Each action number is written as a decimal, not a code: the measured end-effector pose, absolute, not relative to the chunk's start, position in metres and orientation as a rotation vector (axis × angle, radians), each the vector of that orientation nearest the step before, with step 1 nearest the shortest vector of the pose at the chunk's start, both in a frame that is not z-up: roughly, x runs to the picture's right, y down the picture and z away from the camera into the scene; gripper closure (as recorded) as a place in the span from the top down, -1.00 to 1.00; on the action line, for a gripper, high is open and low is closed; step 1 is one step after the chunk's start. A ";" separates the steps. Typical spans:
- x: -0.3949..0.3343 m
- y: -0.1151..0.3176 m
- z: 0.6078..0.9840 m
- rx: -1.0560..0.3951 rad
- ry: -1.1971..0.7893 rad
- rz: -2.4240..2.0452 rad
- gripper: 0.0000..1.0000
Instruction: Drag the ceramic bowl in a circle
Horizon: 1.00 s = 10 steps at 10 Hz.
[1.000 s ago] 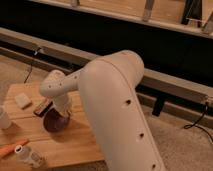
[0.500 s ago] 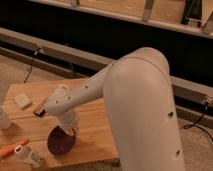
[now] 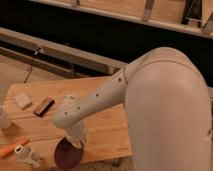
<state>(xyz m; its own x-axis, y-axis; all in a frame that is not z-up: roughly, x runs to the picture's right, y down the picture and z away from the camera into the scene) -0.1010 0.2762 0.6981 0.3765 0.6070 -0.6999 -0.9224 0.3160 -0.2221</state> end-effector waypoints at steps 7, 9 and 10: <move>0.019 0.284 0.717 -0.558 0.740 1.325 -0.66; 0.050 0.276 0.731 -0.518 0.776 1.410 -0.66; 0.060 0.267 0.738 -0.498 0.782 1.446 -0.66</move>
<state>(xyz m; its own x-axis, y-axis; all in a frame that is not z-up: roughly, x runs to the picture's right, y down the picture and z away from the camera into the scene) 0.0604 0.2673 0.7375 -0.0503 0.6815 -0.7301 -0.9840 0.0913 0.1531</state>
